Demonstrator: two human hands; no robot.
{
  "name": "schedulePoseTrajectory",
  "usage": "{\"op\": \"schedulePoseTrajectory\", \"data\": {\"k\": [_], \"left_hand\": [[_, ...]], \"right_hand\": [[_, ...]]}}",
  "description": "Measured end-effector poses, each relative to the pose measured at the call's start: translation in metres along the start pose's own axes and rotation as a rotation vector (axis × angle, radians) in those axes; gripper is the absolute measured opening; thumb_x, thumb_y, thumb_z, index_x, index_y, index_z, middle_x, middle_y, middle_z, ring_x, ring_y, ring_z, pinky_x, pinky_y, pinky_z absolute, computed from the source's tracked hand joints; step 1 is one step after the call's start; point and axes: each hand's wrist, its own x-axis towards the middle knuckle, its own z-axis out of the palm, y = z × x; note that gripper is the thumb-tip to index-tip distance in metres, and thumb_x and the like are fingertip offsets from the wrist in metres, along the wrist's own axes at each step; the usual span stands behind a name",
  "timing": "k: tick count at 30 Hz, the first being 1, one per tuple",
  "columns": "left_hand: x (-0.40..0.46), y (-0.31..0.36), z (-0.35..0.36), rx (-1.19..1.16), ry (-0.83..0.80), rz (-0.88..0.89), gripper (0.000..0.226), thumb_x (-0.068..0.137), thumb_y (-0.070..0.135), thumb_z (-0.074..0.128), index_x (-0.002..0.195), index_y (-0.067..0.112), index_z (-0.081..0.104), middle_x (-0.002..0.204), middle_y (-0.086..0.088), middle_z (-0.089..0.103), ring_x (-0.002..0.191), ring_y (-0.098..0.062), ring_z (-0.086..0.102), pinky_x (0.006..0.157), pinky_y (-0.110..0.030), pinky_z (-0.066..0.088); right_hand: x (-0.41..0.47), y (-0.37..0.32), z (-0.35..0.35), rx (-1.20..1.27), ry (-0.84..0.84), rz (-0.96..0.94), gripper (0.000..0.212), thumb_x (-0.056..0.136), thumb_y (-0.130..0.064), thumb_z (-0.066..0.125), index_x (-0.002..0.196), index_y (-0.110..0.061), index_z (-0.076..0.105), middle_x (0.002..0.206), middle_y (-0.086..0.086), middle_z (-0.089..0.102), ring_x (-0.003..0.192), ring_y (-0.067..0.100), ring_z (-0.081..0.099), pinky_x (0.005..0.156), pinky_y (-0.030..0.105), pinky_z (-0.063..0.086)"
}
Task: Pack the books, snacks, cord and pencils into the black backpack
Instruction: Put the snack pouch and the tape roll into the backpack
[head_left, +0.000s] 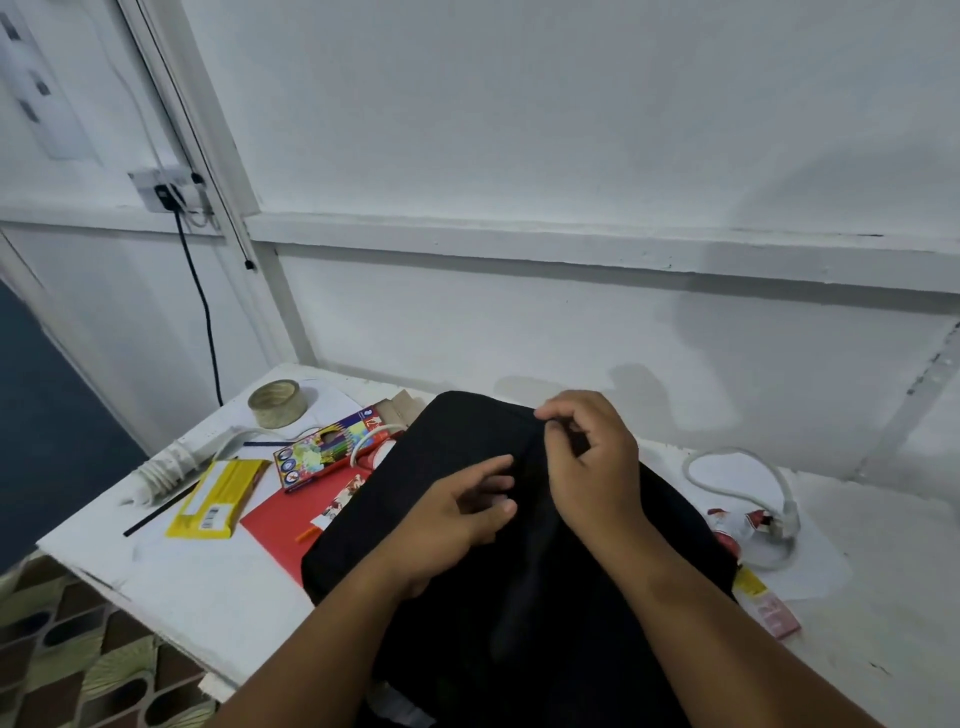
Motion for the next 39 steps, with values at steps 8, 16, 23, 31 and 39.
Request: {"op": "schedulePoseTrajectory", "data": {"k": [8, 16, 23, 31, 39], "left_hand": [[0.02, -0.016, -0.107, -0.162, 0.466, 0.072, 0.025, 0.094, 0.002, 0.062, 0.111, 0.018, 0.07, 0.099, -0.007, 0.076, 0.084, -0.021, 0.069, 0.074, -0.035, 0.054], [0.065, -0.08, -0.293, 0.494, 0.636, 0.07, 0.026, 0.085, 0.011, 0.07, 0.109, 0.02, 0.07, 0.108, -0.002, 0.072, 0.101, -0.021, 0.064, 0.086, -0.029, 0.043], [0.134, -0.13, -0.389, 1.186, 0.428, -0.146, 0.06, 0.087, 0.038, 0.066, 0.144, 0.031, 0.047, 0.154, -0.007, 0.035, 0.141, -0.036, 0.027, 0.111, -0.046, 0.03], [0.174, -0.157, -0.41, 1.218, 0.371, -0.19, 0.052, 0.085, 0.054, 0.066, 0.129, 0.028, 0.054, 0.138, -0.006, 0.052, 0.118, -0.033, 0.056, 0.097, -0.042, 0.038], [0.18, -0.163, -0.429, 1.122, 0.397, -0.165, 0.02, 0.088, 0.033, 0.053, 0.094, 0.026, 0.071, 0.103, -0.003, 0.073, 0.1, -0.03, 0.064, 0.083, -0.037, 0.039]], "right_hand": [[0.001, 0.006, 0.08, -0.292, -0.478, 0.069, 0.019, 0.087, -0.019, 0.063, 0.101, -0.031, 0.068, 0.111, -0.019, 0.054, 0.111, 0.003, 0.051, 0.102, 0.028, 0.041], [0.016, -0.016, 0.231, -0.397, -0.653, 0.058, 0.027, 0.087, -0.027, 0.059, 0.112, -0.03, 0.066, 0.122, -0.011, 0.055, 0.114, 0.013, 0.05, 0.102, 0.035, 0.04], [-0.008, 0.011, 0.301, -0.532, -0.676, 0.146, 0.027, 0.082, -0.033, 0.056, 0.106, -0.029, 0.067, 0.112, -0.009, 0.059, 0.105, 0.015, 0.056, 0.094, 0.039, 0.045], [-0.026, 0.024, 0.307, -0.872, -0.94, 0.122, 0.046, 0.082, -0.048, 0.05, 0.121, -0.027, 0.063, 0.147, -0.003, 0.044, 0.148, 0.026, 0.02, 0.111, 0.046, 0.036], [-0.034, 0.027, 0.309, -0.981, -1.103, 0.14, 0.059, 0.086, -0.067, 0.046, 0.133, -0.031, 0.056, 0.166, -0.004, 0.007, 0.148, 0.022, -0.027, 0.12, 0.047, 0.0]]}}
